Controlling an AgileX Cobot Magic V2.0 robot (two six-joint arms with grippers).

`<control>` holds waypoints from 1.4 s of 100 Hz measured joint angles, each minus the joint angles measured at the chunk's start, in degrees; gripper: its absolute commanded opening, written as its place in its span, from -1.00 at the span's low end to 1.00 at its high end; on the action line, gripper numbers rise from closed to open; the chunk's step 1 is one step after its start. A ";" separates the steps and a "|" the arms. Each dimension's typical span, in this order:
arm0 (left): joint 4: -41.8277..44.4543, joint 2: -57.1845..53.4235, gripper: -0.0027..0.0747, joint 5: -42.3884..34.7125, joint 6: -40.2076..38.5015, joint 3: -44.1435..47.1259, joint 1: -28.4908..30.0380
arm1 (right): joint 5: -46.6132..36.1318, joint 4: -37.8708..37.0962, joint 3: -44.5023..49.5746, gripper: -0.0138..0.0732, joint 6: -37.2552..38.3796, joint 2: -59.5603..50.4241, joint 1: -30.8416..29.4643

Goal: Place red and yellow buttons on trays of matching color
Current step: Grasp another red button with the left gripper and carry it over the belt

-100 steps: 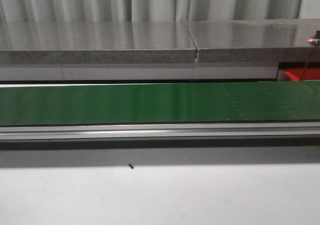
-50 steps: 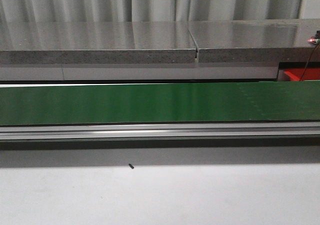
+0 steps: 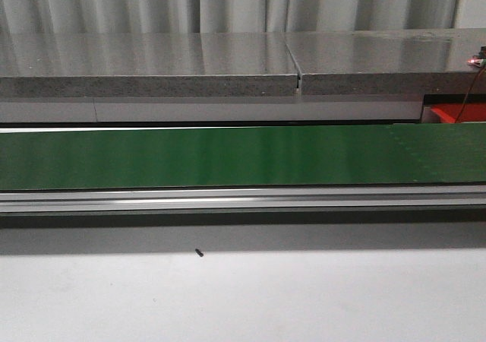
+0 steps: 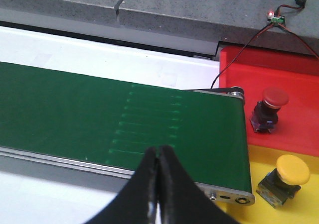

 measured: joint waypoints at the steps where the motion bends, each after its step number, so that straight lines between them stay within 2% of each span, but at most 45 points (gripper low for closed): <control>1: 0.00 0.45 0.80 -0.02 -0.12 -0.28 0.00 | 0.00 0.00 0.00 -0.82 0.00 0.00 0.00; 26: 0.63 5.72 0.80 1.21 -4.75 -3.14 0.00 | 0.00 0.00 0.00 -0.82 -0.09 0.00 0.00; 60: 2.98 5.81 0.80 -1.24 -10.53 -3.21 0.00 | 0.03 0.00 0.00 -0.82 -0.09 0.00 0.00; 75: 3.40 5.81 0.72 -1.58 -11.39 -3.21 0.00 | 0.03 0.00 0.00 -0.82 -0.09 0.00 0.00; 111: 3.91 9.30 0.68 -1.25 -11.75 -3.41 0.00 | 0.03 0.00 0.00 -0.82 -0.09 0.00 0.00; 125: 3.96 9.94 0.48 -2.05 -11.75 -3.41 0.00 | 0.03 0.00 0.00 -0.82 -0.09 0.00 0.00; 140: 3.96 9.94 -0.11 -3.37 -11.75 -3.41 0.00 | 0.03 0.00 0.00 -0.82 -0.09 0.00 0.00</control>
